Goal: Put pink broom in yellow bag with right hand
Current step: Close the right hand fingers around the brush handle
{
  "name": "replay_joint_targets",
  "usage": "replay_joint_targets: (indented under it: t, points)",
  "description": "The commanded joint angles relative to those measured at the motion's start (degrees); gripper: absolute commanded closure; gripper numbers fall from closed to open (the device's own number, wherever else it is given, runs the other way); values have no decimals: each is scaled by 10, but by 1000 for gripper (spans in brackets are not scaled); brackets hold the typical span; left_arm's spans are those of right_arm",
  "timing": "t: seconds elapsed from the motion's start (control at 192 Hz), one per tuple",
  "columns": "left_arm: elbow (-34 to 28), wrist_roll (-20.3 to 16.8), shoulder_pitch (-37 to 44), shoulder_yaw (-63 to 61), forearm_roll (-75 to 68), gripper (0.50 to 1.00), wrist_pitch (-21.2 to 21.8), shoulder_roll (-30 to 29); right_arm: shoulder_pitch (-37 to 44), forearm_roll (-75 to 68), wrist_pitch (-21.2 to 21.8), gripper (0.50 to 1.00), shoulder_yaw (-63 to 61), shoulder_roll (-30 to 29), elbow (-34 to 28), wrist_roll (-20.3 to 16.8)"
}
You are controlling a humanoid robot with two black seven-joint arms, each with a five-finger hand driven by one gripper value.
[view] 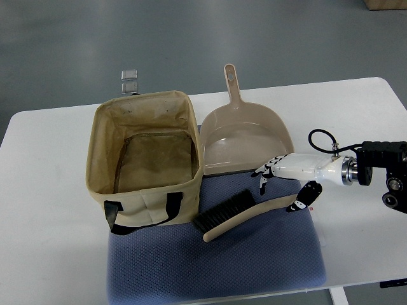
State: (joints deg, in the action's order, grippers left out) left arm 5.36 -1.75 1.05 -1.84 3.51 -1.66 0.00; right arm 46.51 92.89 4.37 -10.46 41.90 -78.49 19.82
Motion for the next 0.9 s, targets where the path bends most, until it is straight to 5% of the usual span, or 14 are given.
replay_joint_targets:
  t: [0.0, 0.548, 0.893]
  points:
    - [0, 0, 0, 0, 0, 500, 0, 0, 0, 5, -12, 597, 7, -3, 0, -2]
    - [0, 0, 0, 0, 0, 500, 0, 0, -11, 23, -39, 709, 16, -9, 1, -17]
    - [0, 0, 0, 0, 0, 500, 0, 0, -20, 44, -52, 955, 22, -9, 1, -18]
